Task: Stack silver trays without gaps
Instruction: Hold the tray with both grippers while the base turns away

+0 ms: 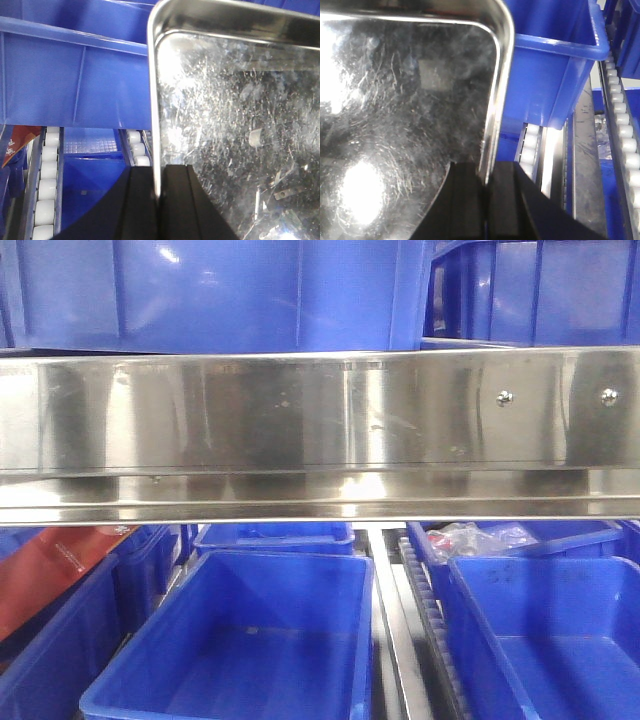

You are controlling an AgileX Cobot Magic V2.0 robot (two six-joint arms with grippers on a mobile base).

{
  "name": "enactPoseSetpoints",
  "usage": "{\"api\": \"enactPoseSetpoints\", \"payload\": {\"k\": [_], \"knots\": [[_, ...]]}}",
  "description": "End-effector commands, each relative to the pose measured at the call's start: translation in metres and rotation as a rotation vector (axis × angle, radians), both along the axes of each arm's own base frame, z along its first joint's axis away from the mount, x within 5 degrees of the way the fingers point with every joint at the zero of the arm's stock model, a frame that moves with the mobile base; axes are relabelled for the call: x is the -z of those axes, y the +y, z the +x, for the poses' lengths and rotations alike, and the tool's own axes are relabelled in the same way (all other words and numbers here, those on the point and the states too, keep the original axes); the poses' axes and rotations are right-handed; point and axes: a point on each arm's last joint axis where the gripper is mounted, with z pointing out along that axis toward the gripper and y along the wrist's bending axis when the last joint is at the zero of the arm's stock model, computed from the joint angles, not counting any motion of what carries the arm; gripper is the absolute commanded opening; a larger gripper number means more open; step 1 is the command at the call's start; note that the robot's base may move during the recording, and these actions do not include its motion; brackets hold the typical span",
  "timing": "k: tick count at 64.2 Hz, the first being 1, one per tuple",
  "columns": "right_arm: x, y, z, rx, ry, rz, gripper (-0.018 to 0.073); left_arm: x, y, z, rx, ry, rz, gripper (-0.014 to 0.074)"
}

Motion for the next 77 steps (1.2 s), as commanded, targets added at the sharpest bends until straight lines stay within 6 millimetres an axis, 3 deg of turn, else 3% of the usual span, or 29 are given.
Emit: {"api": "enactPoseSetpoints", "payload": {"k": [1, 77], "knots": [[-0.0074, 0.0029, -0.0019, -0.054, -0.054, 0.018, -0.0066, -0.0083, -0.0027, -0.0005, 0.016, -0.062, -0.041, -0.0016], [-0.0077, 0.0034, -0.0019, -0.059, -0.058, 0.021, -0.0066, -0.0083, -0.0027, -0.0005, 0.016, -0.062, -0.041, -0.0016]]}}
